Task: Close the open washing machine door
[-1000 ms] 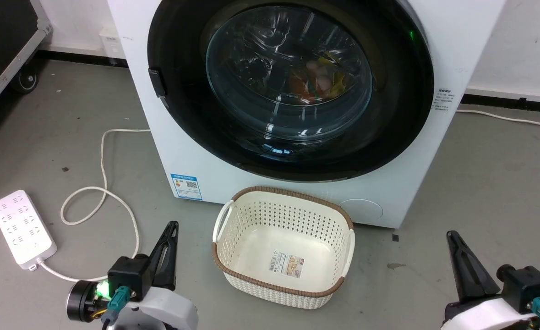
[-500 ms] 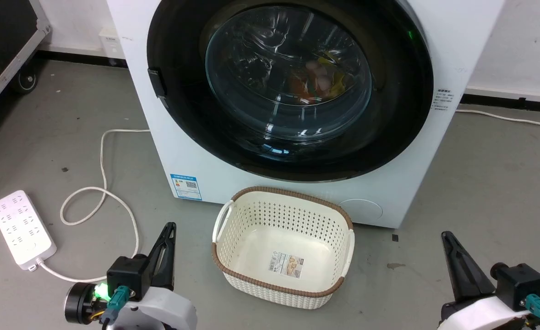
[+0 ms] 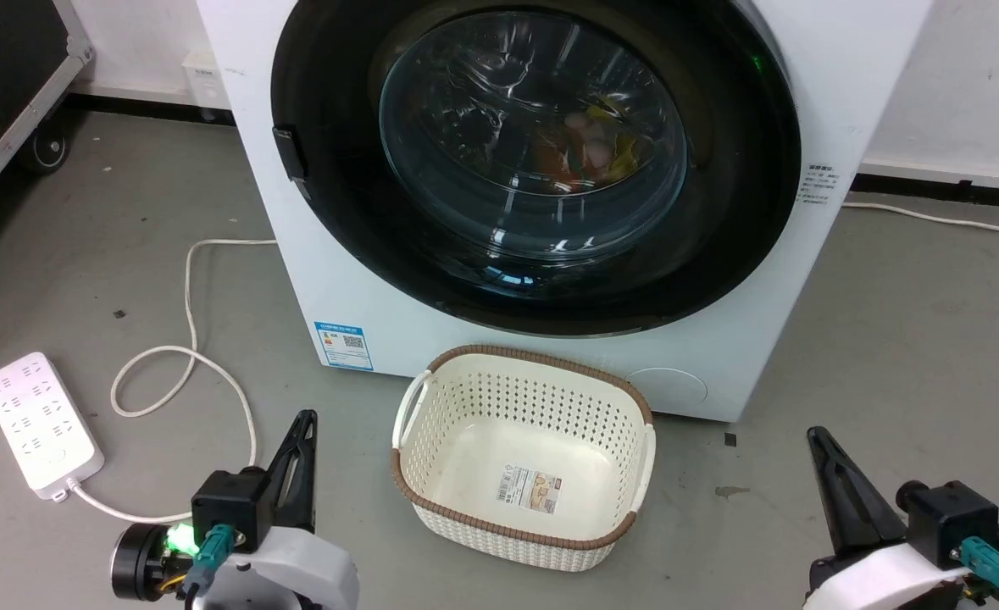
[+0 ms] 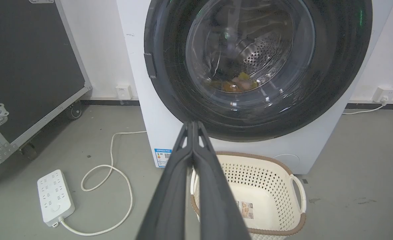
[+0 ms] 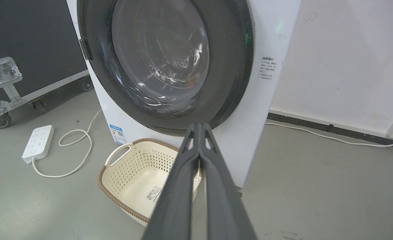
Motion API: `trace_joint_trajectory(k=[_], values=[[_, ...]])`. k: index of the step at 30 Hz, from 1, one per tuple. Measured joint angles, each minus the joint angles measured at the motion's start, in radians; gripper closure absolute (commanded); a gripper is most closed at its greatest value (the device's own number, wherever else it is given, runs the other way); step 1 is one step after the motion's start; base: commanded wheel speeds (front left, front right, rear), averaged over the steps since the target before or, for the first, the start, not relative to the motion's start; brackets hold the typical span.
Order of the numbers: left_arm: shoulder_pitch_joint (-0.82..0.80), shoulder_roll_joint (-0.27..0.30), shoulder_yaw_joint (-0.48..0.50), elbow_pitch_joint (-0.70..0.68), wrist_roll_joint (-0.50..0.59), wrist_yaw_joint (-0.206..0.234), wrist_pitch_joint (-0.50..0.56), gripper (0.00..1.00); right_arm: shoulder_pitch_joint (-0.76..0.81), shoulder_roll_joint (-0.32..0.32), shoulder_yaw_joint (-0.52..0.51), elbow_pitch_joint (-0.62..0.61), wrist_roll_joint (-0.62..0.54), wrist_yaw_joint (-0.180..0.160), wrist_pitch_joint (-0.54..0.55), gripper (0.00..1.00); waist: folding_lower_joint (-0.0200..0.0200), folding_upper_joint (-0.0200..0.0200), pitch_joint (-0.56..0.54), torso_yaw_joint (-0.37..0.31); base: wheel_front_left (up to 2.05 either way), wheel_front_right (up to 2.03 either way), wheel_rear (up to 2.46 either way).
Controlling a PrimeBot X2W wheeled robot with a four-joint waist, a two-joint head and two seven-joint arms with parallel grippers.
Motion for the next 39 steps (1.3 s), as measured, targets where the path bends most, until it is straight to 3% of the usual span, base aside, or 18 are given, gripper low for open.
trace_joint_trajectory(k=[39], values=[[0.018, -0.006, 0.027, -0.062, 0.020, 0.037, 0.083, 1.00, -0.011, 0.000, 0.037, -0.024, -0.026, 0.000, 0.085, 1.00, 0.0000, 0.0000, -0.001, -0.003, 0.00, 0.00, 0.00]])
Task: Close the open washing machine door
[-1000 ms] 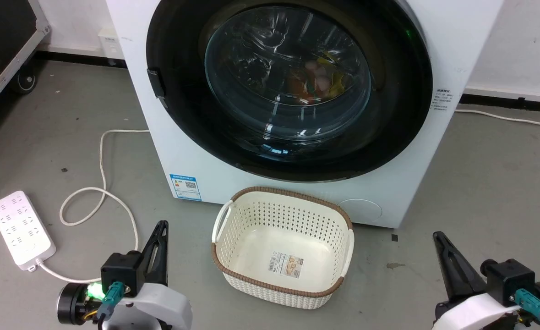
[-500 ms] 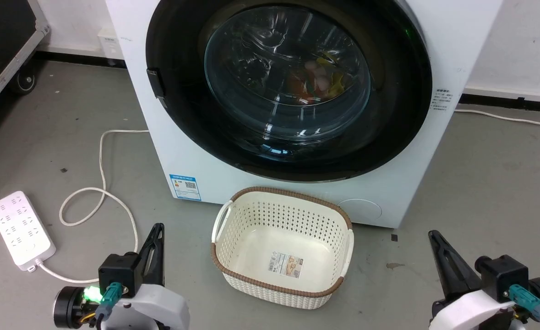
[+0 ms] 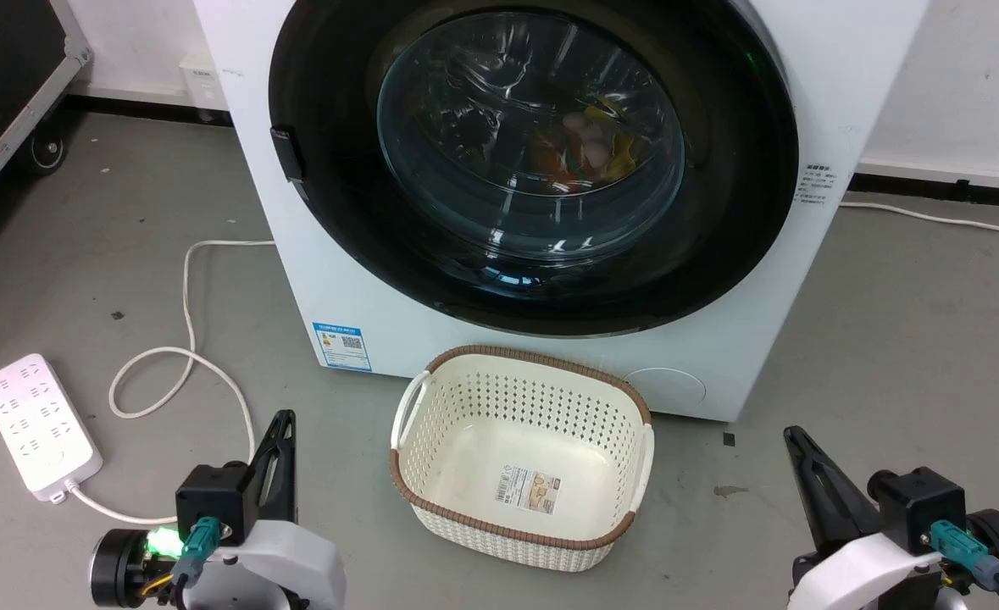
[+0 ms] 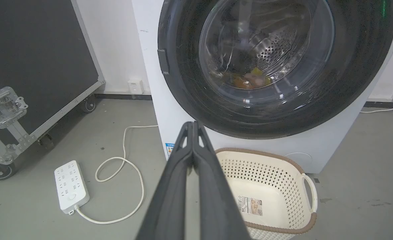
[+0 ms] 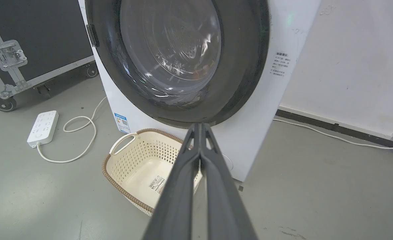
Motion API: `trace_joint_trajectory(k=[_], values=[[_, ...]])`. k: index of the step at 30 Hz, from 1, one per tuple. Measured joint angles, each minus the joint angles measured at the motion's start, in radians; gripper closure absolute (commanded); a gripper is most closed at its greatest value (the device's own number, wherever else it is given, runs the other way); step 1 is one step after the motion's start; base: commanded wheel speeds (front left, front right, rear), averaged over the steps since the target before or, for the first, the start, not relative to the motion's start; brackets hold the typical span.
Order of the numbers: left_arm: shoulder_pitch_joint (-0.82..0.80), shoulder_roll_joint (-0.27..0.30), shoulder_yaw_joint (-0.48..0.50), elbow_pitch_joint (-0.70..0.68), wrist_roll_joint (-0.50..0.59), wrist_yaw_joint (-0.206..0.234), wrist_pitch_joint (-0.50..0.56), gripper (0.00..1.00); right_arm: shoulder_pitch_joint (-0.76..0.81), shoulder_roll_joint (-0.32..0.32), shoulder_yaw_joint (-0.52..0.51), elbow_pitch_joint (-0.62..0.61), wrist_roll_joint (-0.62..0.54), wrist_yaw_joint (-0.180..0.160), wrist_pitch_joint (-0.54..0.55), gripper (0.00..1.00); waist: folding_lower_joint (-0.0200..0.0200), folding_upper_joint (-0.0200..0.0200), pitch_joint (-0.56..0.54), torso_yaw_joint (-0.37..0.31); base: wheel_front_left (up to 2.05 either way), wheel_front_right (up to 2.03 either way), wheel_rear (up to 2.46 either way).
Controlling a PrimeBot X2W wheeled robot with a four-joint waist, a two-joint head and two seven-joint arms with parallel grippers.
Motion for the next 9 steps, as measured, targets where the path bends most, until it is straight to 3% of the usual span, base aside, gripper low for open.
trace_joint_trajectory(k=[9], values=[[0.003, -0.002, 0.005, -0.008, 0.006, 0.007, 0.012, 1.00, -0.001, 0.000, 0.006, -0.004, -0.001, 0.000, 0.010, 1.00, 0.0000, 0.0000, 0.000, 0.000, 0.00, 0.00, 0.00]])
